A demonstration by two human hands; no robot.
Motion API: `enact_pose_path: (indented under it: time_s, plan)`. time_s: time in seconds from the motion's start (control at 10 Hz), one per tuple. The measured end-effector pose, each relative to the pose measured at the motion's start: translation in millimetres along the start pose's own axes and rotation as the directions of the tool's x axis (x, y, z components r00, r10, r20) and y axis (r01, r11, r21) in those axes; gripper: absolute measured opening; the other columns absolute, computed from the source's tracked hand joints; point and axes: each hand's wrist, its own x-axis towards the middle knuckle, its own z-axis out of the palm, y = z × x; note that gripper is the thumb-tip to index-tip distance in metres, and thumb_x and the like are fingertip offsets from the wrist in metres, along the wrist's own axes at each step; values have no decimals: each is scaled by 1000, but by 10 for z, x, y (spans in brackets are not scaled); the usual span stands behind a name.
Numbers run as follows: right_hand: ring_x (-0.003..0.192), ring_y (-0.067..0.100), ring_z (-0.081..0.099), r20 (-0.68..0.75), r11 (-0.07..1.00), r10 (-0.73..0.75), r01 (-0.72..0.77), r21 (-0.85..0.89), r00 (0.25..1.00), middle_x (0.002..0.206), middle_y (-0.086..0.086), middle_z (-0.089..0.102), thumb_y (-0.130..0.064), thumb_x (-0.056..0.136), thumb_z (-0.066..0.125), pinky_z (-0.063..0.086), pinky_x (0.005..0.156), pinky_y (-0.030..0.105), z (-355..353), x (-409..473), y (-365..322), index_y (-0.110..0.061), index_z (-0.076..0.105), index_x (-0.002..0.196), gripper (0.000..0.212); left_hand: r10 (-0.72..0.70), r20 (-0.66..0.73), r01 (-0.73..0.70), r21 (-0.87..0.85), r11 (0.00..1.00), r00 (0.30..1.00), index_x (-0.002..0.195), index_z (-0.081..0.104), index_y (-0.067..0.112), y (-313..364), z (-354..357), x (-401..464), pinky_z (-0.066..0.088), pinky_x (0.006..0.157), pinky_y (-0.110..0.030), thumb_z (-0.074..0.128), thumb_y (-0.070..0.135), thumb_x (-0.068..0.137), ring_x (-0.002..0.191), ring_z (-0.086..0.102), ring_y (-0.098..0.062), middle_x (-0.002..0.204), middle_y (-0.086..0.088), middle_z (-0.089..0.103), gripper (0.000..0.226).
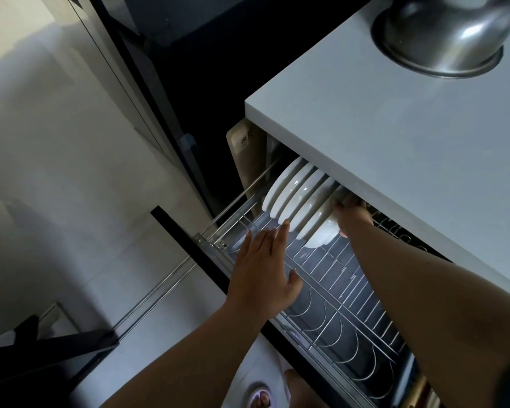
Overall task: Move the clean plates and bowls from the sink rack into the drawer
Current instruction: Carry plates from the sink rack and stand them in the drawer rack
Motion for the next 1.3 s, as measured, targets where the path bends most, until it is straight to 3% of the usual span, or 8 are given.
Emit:
enact_pose_path:
  time_s: [0.3,0.4,0.5,0.6,0.7,0.9,1.0,1.3]
  plan:
    - [128,38,44,2,994,-80,80,-76,997,141,22,43,-34,95,50,37,105,42,-16,-328,61,-1,33,142,60,-15,-17,14,-10,1000,1000,154,4,21,-70,28,5,17,120,-37,54,40,85,139,30,-17,149,-4,39,87]
    - [112,33,55,63,991,-112,116,-63,992,129,19,54,-46,93,48,45,90,39,-9,-533,252,-3,40,135,60,-21,2,21,-38,999,1000,153,10,22,-22,-29,5,24,116,-35,53,36,87,131,40,-16,141,-2,48,80]
    - [73,13,55,135,988,-139,147,-49,981,92,4,61,-58,91,42,45,72,31,-56,-754,485,-12,52,115,52,-41,13,42,-118,992,999,153,17,22,29,-95,-61,35,106,-34,51,30,89,116,50,-17,125,-5,59,73]
    - [62,11,51,119,984,-179,180,5,977,74,-3,55,-48,96,42,41,61,26,-219,-1054,636,-17,59,103,36,-27,37,32,-159,987,999,153,19,22,79,-141,-178,45,96,-38,45,34,87,111,57,-22,120,-10,64,72]
    - [61,19,46,79,976,-199,190,110,977,72,9,55,-35,98,43,37,57,28,-441,-1374,778,-6,62,89,36,3,79,10,-159,987,997,153,19,27,239,-220,-328,48,91,-39,49,35,94,106,60,-20,115,-7,66,66]
    - [52,17,43,-106,941,-211,231,248,972,63,5,53,-35,98,46,34,54,27,-925,-1976,1124,-13,53,70,36,133,114,-118,-129,985,985,149,32,31,779,-381,-574,47,75,-29,44,36,98,86,61,-15,96,2,67,52]
    - [55,17,50,-217,929,-136,200,311,967,61,2,57,-35,97,49,40,60,29,-1198,-2270,1424,-15,54,68,36,190,175,-162,-165,973,966,148,30,34,1133,-388,-717,47,66,-27,43,38,99,75,58,-11,93,6,65,51]
    - [58,19,56,-421,825,105,157,543,901,62,1,64,-34,93,56,51,68,40,-1898,-2818,2311,-15,62,75,28,414,233,-364,-229,903,880,148,28,33,2130,-220,-1076,54,72,-32,45,40,97,76,63,-14,85,7,66,55]
